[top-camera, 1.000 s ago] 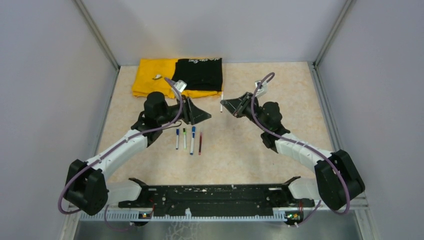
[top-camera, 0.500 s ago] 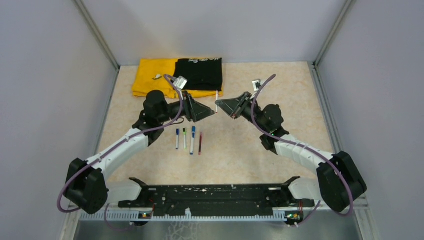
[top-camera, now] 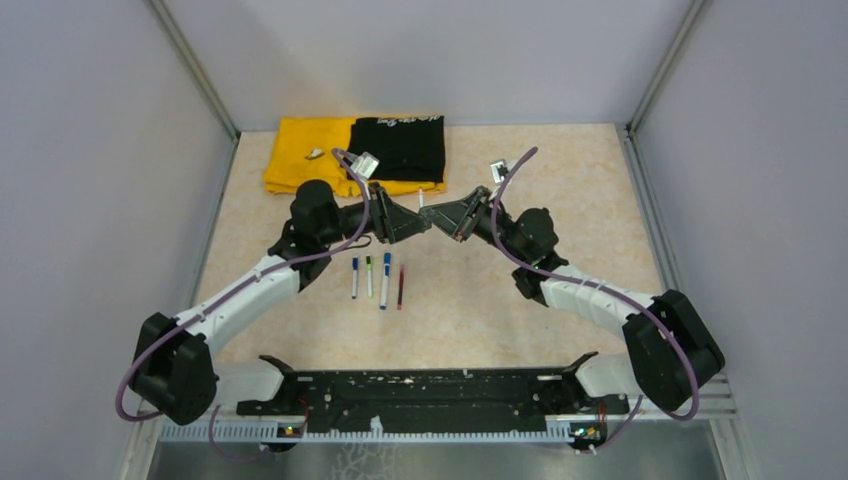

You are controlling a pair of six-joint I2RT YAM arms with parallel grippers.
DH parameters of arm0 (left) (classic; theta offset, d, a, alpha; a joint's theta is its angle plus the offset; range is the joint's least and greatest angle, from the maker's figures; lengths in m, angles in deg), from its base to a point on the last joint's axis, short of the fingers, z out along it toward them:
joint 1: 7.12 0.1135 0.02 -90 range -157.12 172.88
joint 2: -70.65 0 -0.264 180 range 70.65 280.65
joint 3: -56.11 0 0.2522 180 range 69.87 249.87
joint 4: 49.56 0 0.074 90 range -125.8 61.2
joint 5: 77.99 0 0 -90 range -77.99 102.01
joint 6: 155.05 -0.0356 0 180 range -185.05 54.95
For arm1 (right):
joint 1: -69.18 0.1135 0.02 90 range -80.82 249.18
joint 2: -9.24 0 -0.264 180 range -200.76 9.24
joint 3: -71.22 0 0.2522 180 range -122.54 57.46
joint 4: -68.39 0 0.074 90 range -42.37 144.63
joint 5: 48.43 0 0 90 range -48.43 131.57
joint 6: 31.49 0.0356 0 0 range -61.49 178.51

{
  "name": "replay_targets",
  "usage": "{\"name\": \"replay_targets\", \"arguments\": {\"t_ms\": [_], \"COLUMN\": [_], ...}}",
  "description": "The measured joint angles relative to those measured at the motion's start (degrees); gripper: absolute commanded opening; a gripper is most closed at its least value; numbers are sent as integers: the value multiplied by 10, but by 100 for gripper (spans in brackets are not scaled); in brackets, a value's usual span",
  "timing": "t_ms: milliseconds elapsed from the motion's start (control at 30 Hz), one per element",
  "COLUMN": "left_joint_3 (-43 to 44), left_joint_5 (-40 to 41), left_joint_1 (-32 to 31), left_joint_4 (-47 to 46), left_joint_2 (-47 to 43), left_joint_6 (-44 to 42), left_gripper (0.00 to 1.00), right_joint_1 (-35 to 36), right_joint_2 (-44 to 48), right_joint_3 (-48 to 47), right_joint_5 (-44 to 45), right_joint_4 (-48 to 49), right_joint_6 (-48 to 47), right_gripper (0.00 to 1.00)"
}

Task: Insert the pens into the pen caps
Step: Adjust the pen.

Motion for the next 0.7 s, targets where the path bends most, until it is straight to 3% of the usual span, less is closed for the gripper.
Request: {"name": "replay_targets", "arguments": {"t_ms": [267,400,567,700], "left_joint_3": [8,8,8,10], "left_joint_5": [-5,-5,-7,-12], "left_joint_1": [-3,-3,-4,-4], "left_joint_4": [-6,-7,-6,-3], "left_joint_2": [5,5,7,12], "left_joint_6": [0,1,-4,-9], "left_gripper": [9,0,0,0], "right_joint_1": [1,1,2,2], "right_joint_2": [-1,-1,2,11], "right_joint_3": [0,-1,-29,-66], "right_joint_5": [-2,0,14,28], "right_joint_4": [16,13,-46,-110], "right_joint_6": [7,5,-7,-26], "right_gripper": [1,23,41,46]}}
